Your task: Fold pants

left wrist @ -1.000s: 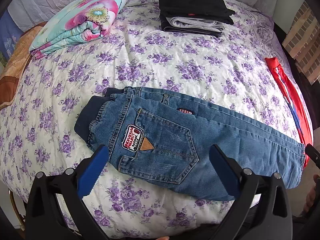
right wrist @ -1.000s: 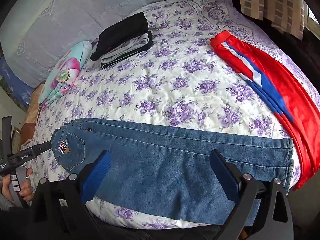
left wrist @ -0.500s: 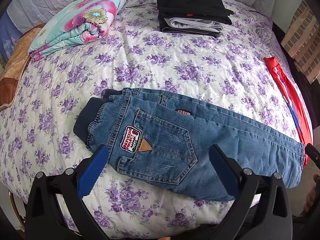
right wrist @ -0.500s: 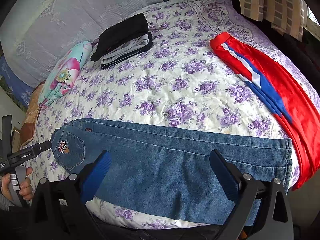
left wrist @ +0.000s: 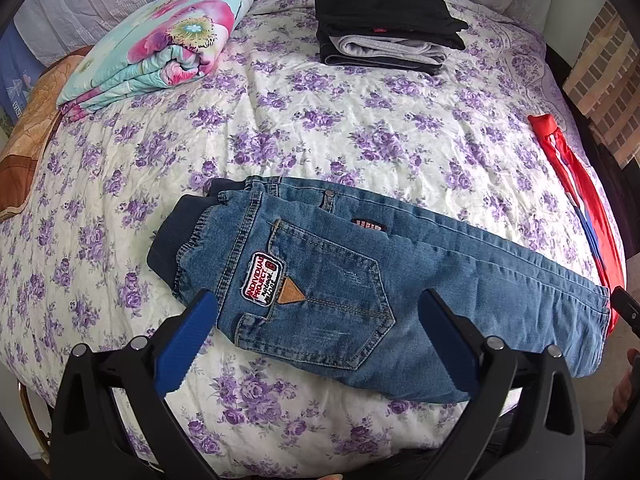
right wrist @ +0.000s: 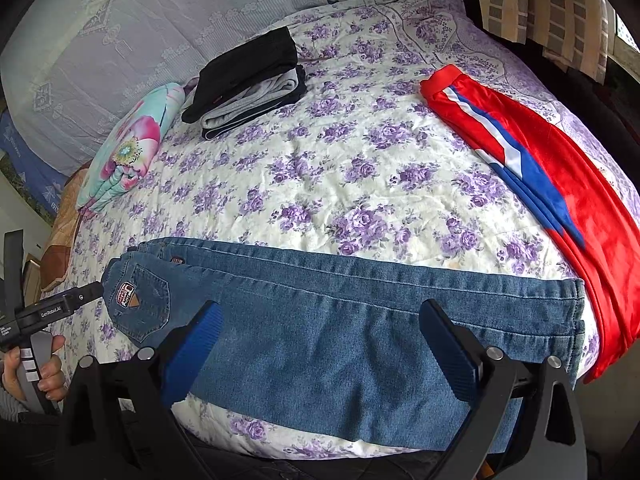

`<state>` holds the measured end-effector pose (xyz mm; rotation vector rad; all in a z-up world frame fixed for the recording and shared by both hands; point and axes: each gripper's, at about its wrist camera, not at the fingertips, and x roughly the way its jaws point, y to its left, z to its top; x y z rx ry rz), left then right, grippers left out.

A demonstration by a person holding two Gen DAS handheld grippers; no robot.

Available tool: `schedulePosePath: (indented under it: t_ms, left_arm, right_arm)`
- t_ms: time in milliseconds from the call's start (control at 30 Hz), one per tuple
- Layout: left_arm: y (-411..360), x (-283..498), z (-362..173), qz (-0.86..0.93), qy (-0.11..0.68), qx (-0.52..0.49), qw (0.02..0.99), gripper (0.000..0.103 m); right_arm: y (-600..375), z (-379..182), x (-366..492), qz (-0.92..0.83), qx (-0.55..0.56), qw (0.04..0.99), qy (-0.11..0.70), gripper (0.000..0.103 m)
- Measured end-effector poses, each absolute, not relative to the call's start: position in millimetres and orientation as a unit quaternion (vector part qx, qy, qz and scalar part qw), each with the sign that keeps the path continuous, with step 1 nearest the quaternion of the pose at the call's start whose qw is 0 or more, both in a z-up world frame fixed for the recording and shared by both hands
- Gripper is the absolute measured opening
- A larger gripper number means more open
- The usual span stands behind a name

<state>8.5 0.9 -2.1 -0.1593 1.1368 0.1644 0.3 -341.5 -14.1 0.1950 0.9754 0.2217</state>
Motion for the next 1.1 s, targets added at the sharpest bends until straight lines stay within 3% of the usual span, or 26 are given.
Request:
schedulePosePath:
  t_ms: [1100]
  left_arm:
    - [-1.0,16.3,-6.0,0.075,0.541,-0.077,0.834,0.098]
  right_arm:
    - [-342.8,-15.7,0.4,0.107,0.091,0.873,0.466,0.099]
